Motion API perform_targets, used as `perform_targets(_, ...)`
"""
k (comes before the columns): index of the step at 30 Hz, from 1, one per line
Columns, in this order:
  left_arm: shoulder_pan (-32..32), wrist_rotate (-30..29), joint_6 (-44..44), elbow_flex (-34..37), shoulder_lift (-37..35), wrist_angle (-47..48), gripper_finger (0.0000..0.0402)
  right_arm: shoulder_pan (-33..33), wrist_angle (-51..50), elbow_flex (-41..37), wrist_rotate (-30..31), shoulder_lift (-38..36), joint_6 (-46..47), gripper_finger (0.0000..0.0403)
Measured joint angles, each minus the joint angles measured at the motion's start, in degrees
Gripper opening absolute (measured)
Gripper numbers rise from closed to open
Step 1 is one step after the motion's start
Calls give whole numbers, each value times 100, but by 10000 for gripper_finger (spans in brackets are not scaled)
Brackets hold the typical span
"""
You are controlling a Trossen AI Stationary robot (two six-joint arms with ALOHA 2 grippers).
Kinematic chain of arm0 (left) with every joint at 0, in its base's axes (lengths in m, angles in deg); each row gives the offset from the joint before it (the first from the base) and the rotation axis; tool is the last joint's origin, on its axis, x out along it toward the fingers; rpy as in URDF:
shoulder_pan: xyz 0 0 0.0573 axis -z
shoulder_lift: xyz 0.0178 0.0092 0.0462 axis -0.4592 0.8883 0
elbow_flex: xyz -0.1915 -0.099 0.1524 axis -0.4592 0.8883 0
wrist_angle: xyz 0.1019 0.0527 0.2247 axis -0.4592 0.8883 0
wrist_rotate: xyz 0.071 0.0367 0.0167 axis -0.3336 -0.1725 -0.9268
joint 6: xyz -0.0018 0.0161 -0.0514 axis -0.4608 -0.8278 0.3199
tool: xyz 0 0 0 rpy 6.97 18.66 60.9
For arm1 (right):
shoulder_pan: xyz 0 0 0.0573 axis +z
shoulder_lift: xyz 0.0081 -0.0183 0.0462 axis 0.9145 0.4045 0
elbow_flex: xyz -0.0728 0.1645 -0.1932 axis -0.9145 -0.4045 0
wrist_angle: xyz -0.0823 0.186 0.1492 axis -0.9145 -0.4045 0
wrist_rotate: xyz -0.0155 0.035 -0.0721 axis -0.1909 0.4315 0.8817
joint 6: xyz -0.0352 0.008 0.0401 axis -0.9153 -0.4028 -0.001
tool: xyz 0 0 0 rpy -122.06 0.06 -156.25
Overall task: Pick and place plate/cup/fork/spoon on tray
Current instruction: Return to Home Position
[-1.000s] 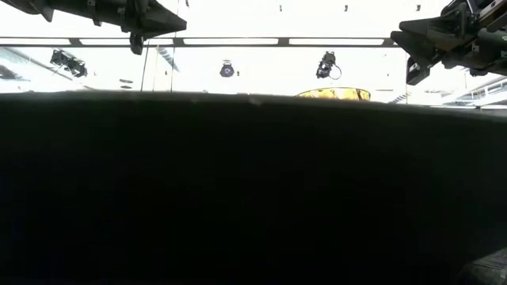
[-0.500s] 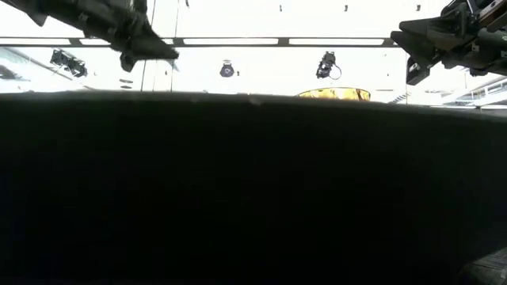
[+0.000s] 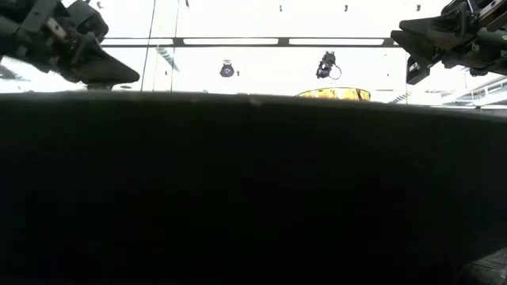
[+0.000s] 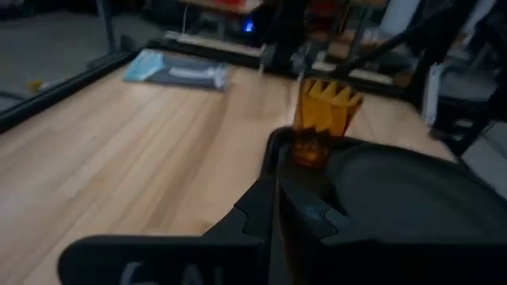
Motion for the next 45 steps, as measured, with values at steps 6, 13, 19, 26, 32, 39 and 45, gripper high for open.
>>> perform_targets(6,211,196,-287,510,-456,-165,27,0,7,2,0,1,0,93)
perform_targets(13,270,322,-422,620,-456,28,27,-2,18,2,0,1,0,93)
perform_targets(19,270,322,-420,619,-456,23,27,0,20,2,0,1,0,93)
perform_targets(26,270,322,-420,620,-454,21,27,0,20,2,0,1,0,93)
perform_targets(32,270,322,-420,620,-454,14,27,-2,20,2,0,1,0,93)
perform_targets(39,270,322,-419,620,-454,12,27,-1,20,2,0,1,0,93)
perform_targets(45,270,322,-417,619,-454,12,27,0,19,2,0,1,0,93)
